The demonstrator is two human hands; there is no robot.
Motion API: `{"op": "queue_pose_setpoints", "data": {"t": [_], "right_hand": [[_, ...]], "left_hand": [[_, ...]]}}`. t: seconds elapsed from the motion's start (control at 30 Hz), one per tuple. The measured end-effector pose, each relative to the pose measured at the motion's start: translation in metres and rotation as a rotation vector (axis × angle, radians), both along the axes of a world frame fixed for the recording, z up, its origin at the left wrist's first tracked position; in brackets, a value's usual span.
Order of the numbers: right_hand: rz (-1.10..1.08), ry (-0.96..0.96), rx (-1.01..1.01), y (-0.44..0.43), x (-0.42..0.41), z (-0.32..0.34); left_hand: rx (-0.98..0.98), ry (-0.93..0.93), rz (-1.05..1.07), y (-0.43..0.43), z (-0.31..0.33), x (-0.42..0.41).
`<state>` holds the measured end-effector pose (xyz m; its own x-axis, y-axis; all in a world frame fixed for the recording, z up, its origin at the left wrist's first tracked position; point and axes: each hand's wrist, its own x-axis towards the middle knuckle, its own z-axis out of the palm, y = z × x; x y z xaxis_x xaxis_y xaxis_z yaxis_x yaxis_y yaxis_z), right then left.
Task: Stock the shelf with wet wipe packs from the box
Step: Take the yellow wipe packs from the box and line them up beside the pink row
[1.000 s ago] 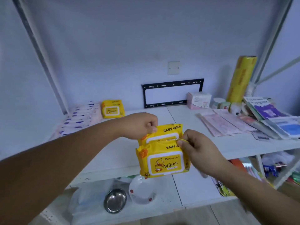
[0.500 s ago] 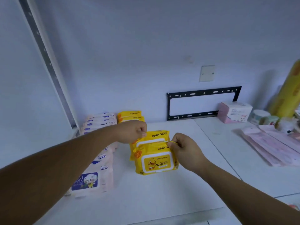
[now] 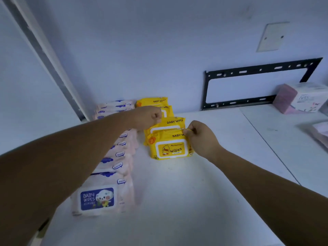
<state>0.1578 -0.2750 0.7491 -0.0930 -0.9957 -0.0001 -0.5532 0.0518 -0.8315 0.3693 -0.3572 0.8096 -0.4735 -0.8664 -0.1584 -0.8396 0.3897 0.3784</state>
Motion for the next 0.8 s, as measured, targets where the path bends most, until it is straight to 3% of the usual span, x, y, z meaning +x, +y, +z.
{"op": "queue_pose_setpoints", "data": {"t": [0.37,0.8], "right_hand": [[0.053,-0.082,0.090,-0.074,0.031,-0.026],[0.015,-0.148,0.032,-0.100,0.052,-0.042]], "left_hand": [[0.030,-0.047,0.057,-0.059,-0.028,0.035],[-0.165,-0.015,0.210,-0.079,-0.041,0.037]]}}
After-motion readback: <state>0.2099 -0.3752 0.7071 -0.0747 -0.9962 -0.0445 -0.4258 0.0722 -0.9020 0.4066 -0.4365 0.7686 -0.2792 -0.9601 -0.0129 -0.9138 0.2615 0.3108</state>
